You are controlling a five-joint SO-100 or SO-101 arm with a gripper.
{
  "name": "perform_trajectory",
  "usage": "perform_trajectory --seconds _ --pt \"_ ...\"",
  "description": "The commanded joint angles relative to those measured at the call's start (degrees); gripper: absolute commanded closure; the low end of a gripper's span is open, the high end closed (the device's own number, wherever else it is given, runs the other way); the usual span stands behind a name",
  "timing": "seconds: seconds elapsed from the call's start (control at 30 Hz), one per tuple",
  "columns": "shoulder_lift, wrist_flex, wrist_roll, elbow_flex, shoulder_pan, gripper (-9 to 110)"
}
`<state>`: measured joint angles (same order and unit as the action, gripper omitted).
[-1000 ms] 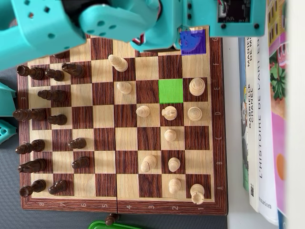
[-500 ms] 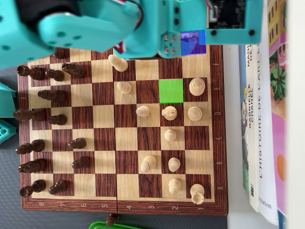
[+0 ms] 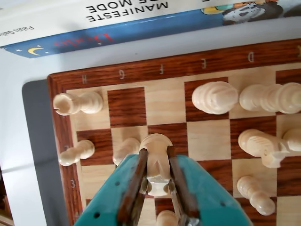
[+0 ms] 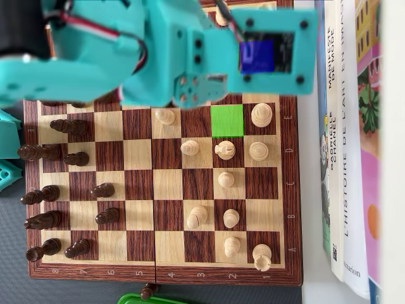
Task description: Play chess
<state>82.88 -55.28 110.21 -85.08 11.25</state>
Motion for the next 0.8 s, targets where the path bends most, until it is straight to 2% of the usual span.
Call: perform_trajectory --seconds 0.0,0.3,0.77 --pt "4.4 1.1 -0.4 -2.1 -1.4 96" --pt "6.9 8.8 -2.9 -12.0 -4.1 96" --pt "6.2 9.1 -7.9 -12.3 -6.2 96"
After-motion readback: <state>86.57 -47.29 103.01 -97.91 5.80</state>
